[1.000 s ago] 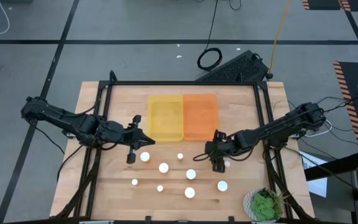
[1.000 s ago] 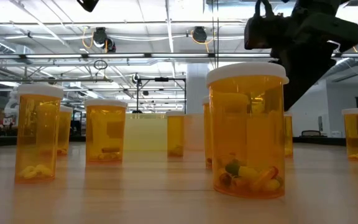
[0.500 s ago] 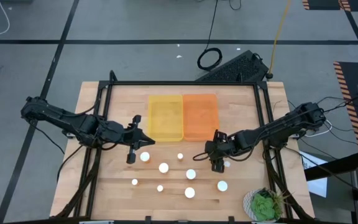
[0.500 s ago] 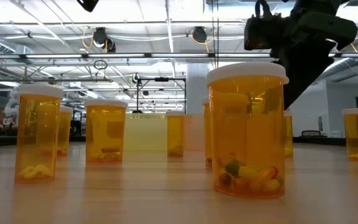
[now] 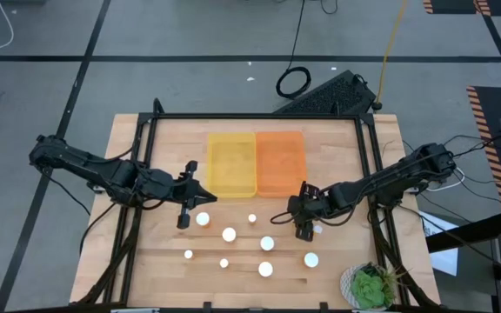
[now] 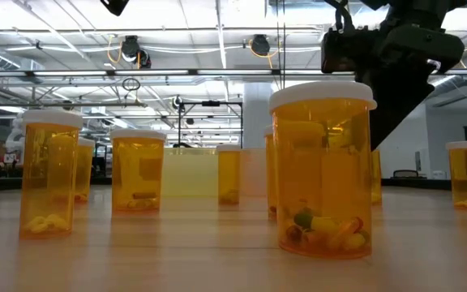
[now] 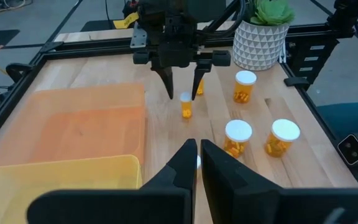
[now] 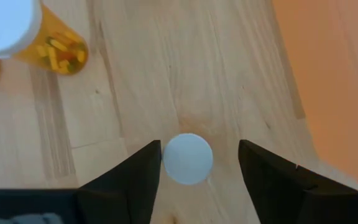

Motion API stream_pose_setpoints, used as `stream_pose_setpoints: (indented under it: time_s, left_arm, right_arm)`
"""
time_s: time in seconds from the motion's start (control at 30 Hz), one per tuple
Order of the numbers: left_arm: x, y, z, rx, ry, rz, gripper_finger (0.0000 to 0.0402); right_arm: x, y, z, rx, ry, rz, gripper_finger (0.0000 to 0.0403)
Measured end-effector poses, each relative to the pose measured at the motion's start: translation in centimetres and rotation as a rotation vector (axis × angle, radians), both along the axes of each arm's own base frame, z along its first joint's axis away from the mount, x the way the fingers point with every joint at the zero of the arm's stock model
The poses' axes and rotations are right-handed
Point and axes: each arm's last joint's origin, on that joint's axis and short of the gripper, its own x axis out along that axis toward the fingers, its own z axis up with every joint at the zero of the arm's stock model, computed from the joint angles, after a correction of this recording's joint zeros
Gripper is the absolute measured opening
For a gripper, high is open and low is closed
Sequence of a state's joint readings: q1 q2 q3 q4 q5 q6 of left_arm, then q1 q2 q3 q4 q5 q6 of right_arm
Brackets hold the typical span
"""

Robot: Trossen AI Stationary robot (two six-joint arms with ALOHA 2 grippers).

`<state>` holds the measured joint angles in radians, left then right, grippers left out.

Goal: Pick and place medicine bottles into bin by pill shape (circle, oval)
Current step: Put the small orange pill bottle into the orange bin

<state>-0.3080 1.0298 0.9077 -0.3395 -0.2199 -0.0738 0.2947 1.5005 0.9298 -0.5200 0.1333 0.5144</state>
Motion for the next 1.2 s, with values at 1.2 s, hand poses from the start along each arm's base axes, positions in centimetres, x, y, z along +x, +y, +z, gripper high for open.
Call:
stream_pose_setpoints:
  time_s: [1.2]
  left_arm:
    - [0.01,0.0,0.07,0.033,-0.008,-0.016,0.0026]
  right_arm:
    - [0.61,0.26,-0.65,0.018,-0.014,-0.009,0.0122]
